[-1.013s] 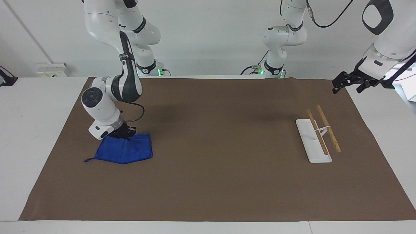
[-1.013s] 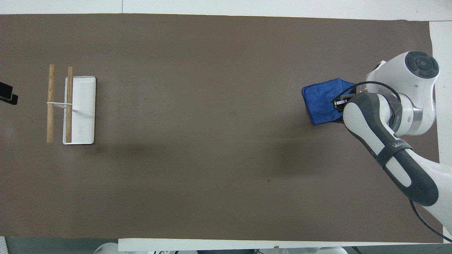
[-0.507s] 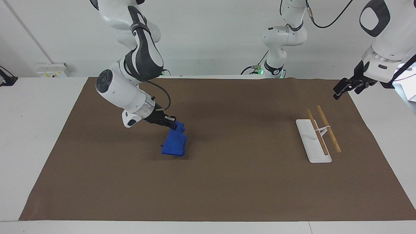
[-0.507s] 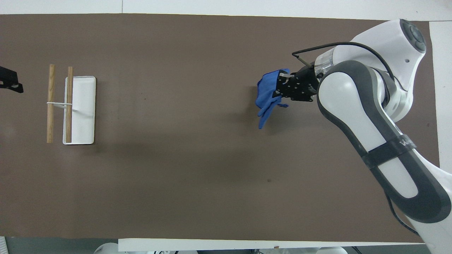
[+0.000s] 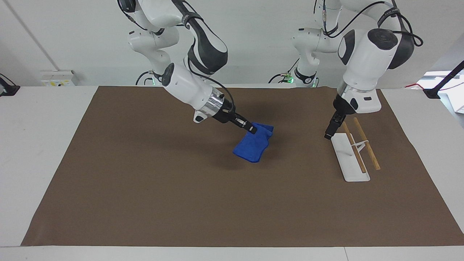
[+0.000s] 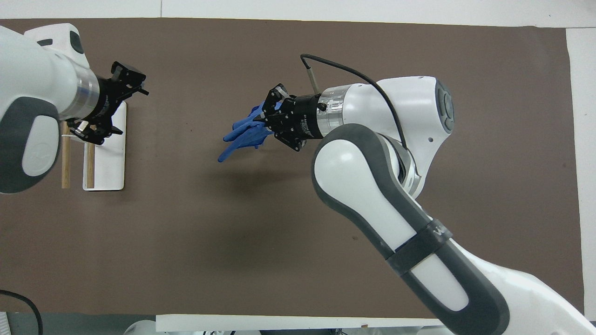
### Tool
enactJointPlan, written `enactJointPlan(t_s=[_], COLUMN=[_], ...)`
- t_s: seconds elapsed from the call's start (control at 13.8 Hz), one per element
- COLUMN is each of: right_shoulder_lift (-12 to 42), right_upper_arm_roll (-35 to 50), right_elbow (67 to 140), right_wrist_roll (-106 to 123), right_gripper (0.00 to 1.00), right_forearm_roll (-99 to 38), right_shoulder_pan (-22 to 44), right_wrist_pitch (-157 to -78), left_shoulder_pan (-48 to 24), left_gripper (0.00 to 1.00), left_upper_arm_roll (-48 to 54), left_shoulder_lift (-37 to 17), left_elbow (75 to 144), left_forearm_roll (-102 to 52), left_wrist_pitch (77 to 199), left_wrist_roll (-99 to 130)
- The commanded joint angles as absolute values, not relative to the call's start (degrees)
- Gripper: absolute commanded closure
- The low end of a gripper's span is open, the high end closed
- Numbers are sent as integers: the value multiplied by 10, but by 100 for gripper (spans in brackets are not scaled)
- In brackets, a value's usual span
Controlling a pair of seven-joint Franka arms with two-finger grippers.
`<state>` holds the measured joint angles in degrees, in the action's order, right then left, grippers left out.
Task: Right arm passes towel to left arm to hang
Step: 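Grasp the towel with the left gripper from the right gripper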
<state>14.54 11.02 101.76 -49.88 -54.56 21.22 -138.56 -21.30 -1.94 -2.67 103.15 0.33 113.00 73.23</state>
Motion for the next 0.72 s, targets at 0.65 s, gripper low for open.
enactJointPlan(t_s=[0.65], right_shoulder_lift=[150], right_upper_arm_roll=[110], right_elbow=[1014], right_wrist_roll=[-560], right_gripper=[100], right_forearm_roll=[-562], right_shoulder_pan=[258], right_wrist_pitch=[-1442], left_shoulder_pan=[-349], left_gripper=[15], left_upper_arm_roll=[-27], left_shoulder_lift=[-23], left_elbow=[1114], left_forearm_roll=[-34], left_wrist_pitch=[1224], left_wrist_roll=[966])
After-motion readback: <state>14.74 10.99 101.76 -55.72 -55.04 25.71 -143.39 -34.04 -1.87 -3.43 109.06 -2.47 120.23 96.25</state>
